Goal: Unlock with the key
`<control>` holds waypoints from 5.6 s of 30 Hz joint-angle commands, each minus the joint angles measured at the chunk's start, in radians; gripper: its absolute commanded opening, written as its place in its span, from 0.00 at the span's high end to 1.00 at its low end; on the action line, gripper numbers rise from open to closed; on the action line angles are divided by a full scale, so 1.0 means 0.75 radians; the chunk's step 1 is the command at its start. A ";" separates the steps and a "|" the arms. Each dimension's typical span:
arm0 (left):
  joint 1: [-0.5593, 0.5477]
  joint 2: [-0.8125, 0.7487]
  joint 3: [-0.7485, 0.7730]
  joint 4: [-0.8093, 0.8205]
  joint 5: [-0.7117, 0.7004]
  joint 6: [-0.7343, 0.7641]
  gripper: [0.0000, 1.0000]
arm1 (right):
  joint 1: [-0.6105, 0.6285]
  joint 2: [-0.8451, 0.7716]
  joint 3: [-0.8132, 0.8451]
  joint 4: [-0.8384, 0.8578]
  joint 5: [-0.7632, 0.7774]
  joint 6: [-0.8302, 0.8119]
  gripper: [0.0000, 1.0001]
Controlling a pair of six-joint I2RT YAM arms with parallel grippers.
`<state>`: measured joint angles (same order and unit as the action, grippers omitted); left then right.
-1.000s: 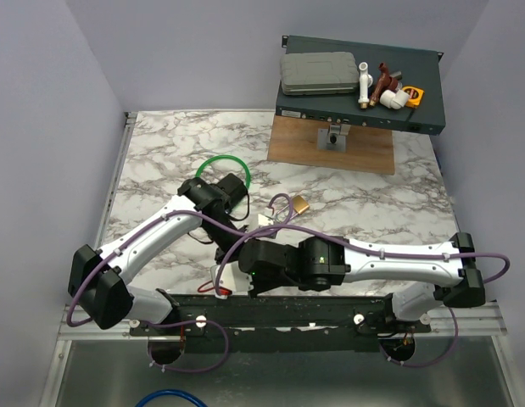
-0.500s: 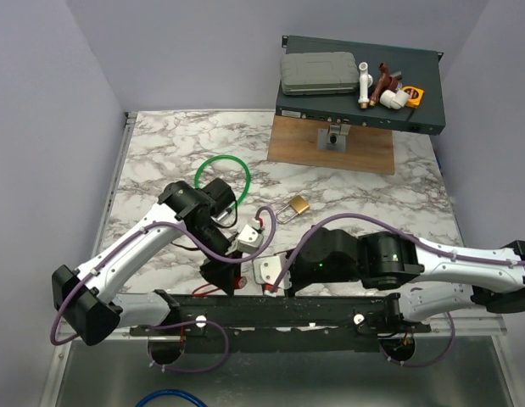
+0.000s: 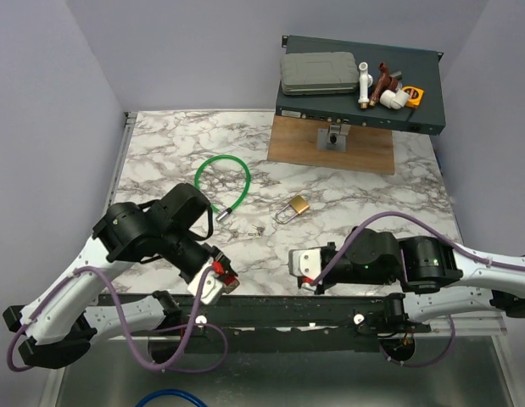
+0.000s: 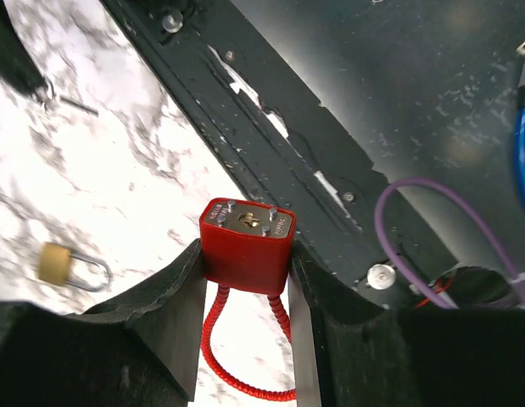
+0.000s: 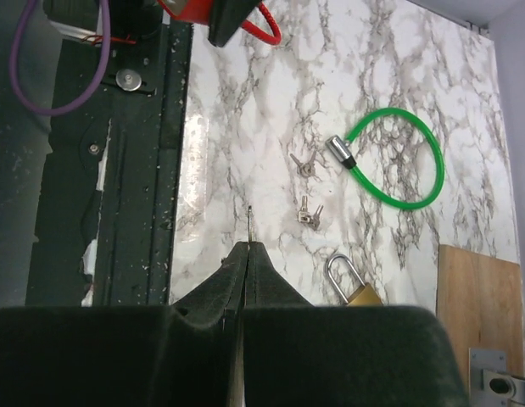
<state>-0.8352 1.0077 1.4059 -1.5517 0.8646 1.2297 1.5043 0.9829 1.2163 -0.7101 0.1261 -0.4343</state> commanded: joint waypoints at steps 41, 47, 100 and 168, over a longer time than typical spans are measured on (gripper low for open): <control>-0.236 -0.014 0.477 0.106 -0.197 0.208 1.00 | 0.010 -0.034 -0.120 0.312 0.314 0.010 0.99; -0.352 0.006 0.682 0.094 -0.275 0.289 1.00 | 0.009 -0.038 -0.141 0.341 0.347 0.015 0.99; 0.283 0.338 -0.275 -0.093 0.556 -0.406 1.00 | 0.031 0.223 0.039 -0.037 0.063 -0.080 0.99; 0.043 0.495 -0.210 0.139 0.184 -0.911 1.00 | 0.073 0.612 0.333 -0.283 0.077 -0.117 0.99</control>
<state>-0.7963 1.4071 1.2362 -1.4525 1.0000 0.5541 1.5475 1.4292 1.4498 -0.9230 0.1711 -0.5159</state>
